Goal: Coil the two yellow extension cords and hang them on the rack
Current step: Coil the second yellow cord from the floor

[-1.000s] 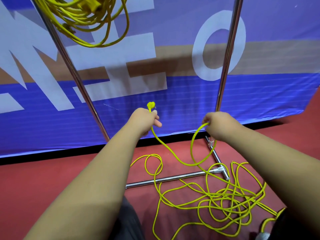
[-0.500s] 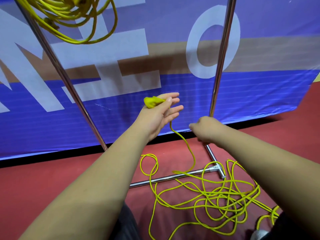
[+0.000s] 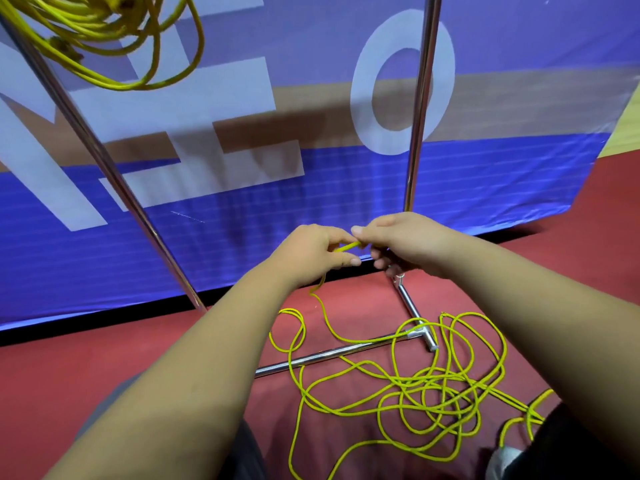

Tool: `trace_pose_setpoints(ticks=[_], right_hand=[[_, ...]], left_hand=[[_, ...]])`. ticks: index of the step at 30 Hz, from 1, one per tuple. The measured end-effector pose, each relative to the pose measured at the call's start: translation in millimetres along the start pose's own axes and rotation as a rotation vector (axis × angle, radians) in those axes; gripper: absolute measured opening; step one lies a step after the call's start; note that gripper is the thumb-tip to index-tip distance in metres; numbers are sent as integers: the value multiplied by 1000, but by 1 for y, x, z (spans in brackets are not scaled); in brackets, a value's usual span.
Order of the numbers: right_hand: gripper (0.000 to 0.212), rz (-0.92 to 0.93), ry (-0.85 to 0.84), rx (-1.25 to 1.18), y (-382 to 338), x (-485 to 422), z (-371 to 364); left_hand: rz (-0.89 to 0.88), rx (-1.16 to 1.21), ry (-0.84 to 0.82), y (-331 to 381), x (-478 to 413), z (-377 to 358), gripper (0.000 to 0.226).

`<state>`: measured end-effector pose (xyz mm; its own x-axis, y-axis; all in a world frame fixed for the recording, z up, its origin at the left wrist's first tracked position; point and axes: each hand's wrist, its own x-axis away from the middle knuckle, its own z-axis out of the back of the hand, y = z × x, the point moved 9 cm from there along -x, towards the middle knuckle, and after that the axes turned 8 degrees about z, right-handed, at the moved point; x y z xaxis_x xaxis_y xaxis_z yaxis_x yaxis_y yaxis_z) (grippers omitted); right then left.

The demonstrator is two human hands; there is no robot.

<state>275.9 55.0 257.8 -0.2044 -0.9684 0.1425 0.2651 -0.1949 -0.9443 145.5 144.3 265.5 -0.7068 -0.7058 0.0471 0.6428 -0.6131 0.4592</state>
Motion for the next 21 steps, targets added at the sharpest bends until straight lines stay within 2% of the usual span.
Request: trace_pose_setpoints(ticks=[3,6,9,13,16,18,21], right_hand=[[35,8,71,-198,-6,0,8],[34,-12,148,-497,-8,4,14],[32,-17,193,-668,-8,7,27],[25,-23,26,-374,-5,11,25],[31,-48,-47,-290,2,11,19],[38,-51,-32,-196,5,11,20],[36,-10,117,-98,9,8,30]], left_hand=[[86,17,-191,-21,-1,-22,25],[206,-41,-272,-52,-4,-39,10],[311,41,-291,-71,-4,-45,22],[369,220,-87,-69,-10,-20,17],[397,390,7,-61,-9,-1,19],[405,579,15,-53,-6,7,26],[376,794,-77,-36,-1,8,33]])
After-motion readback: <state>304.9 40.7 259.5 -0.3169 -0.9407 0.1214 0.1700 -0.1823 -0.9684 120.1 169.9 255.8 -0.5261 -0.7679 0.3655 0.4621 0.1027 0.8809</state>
